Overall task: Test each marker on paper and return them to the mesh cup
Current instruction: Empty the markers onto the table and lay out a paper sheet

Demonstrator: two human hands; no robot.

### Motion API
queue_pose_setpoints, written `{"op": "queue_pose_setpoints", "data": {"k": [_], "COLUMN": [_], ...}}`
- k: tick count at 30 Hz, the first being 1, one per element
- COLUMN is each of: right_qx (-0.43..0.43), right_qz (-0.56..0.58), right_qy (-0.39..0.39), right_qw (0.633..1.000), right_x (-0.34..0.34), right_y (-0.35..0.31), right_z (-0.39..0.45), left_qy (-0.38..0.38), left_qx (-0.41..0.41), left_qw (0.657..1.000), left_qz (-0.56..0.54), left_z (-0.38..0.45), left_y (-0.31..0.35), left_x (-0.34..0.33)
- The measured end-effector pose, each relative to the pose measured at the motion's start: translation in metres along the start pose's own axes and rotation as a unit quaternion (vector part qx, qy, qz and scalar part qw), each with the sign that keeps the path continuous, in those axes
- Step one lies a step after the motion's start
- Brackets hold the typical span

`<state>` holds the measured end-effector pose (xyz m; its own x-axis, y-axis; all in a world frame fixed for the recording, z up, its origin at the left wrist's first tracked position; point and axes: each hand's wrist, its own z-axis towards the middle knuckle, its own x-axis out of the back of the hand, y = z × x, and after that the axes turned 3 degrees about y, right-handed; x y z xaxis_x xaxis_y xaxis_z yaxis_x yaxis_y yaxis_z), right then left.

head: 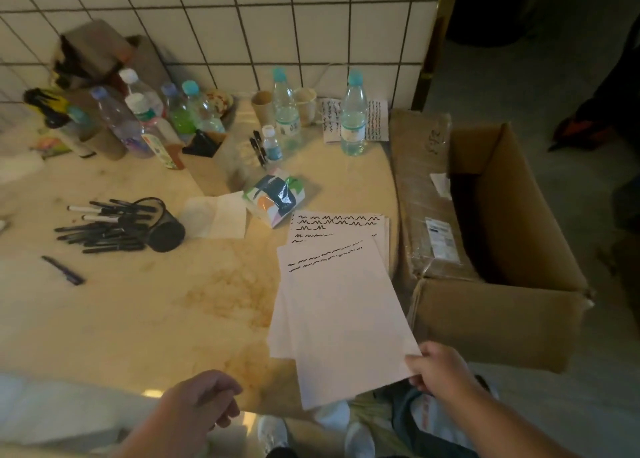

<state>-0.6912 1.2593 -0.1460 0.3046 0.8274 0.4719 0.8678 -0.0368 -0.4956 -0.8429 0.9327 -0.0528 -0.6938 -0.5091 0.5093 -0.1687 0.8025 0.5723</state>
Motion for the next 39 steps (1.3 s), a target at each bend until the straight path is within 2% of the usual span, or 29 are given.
{"op": "queue_pose_setpoints", "data": {"k": [3, 7, 11, 17, 21, 29, 34, 39], "right_qx": [0.006, 0.004, 0.001, 0.032, 0.057, 0.047, 0.055, 0.094], "right_qz": [0.056, 0.217, 0.277, 0.254, 0.235, 0.234, 0.176, 0.181], "right_qy": [0.006, -0.042, -0.061, -0.081, -0.063, -0.053, 0.015, -0.006], "right_qw": [0.998, 0.975, 0.959, 0.963, 0.968, 0.97, 0.983, 0.979], "right_x": [0.004, -0.002, -0.03, -0.098, -0.157, -0.24, -0.258, -0.259], "right_y": [0.001, -0.01, -0.031, -0.083, -0.124, -0.183, -0.189, -0.189], "right_z": [-0.015, -0.035, -0.047, -0.064, -0.075, -0.102, -0.103, -0.11], "left_qy": [0.012, 0.001, 0.006, 0.007, -0.02, -0.036, -0.034, -0.017], "left_qx": [0.0, 0.0, -0.004, -0.009, -0.007, 0.028, 0.018, -0.01], "left_qw": [1.0, 1.0, 1.0, 0.999, 0.999, 0.997, 0.999, 1.0], "left_qz": [-0.006, -0.01, -0.019, -0.03, -0.033, -0.054, -0.03, -0.021], "left_z": [0.0, 0.002, 0.013, 0.047, 0.076, 0.121, 0.132, 0.118], "left_y": [0.0, -0.003, -0.016, -0.05, -0.08, -0.123, -0.114, -0.091], "left_x": [0.007, 0.02, 0.039, 0.098, 0.161, 0.261, 0.276, 0.275]}}
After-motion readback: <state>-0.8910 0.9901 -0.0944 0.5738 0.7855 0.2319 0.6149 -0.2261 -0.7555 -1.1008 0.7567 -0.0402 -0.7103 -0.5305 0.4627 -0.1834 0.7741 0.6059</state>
